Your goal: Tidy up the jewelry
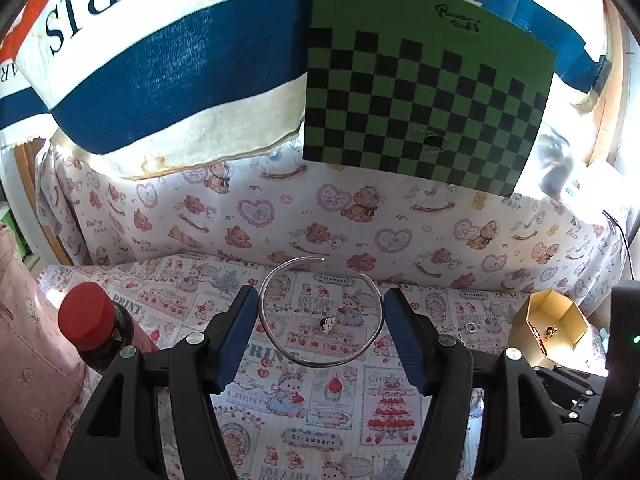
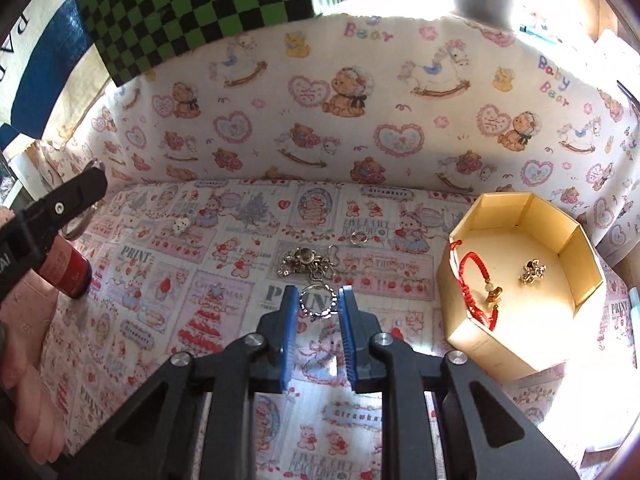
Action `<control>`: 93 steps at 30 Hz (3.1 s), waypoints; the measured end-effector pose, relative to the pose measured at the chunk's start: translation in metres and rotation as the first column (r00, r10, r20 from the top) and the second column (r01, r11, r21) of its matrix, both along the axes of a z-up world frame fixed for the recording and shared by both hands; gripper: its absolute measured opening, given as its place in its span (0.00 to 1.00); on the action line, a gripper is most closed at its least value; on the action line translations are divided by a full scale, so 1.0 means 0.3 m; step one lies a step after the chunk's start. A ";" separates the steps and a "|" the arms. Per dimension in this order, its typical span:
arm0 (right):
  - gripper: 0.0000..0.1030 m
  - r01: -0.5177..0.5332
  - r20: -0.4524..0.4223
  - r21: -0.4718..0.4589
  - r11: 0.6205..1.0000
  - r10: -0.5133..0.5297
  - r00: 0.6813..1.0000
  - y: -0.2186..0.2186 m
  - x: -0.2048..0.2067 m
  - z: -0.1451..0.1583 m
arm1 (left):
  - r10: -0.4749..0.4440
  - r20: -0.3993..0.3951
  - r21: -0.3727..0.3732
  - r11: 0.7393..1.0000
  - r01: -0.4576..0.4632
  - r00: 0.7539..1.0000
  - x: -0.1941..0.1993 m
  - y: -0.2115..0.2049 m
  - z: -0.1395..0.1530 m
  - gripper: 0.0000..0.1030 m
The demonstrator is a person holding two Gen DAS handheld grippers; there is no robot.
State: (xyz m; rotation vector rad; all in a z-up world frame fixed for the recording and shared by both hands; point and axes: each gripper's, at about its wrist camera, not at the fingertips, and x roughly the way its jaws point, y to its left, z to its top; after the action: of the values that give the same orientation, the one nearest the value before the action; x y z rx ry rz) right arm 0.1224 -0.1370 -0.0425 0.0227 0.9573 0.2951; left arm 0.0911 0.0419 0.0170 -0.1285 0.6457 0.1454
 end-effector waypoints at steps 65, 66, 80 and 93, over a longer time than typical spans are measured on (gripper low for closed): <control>0.19 0.221 -0.011 0.473 0.853 -0.245 0.969 -0.741 -0.012 0.073 | -0.501 -0.060 -0.305 0.833 0.462 0.863 0.136 -0.605 -0.081 0.68; 0.19 0.218 -0.003 0.467 0.857 -0.244 0.970 -0.737 -0.014 0.077 | -0.486 -0.056 -0.283 0.845 0.453 0.872 0.126 -0.592 -0.068 0.68; 0.31 0.117 0.257 0.195 0.974 -0.166 0.952 -0.546 -0.118 0.194 | -0.298 0.083 -0.011 0.954 0.300 0.951 -0.070 -0.303 0.061 0.74; 0.54 0.235 0.285 0.111 0.966 -0.257 0.923 -0.555 -0.087 0.165 | -0.234 0.122 0.017 0.972 0.234 0.964 -0.105 -0.172 0.098 0.87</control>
State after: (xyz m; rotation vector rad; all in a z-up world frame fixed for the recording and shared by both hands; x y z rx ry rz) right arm 0.0964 -0.3037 0.0069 0.1623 0.6338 0.0964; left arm 0.0596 -0.0096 0.0465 -0.0571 0.5322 -0.0897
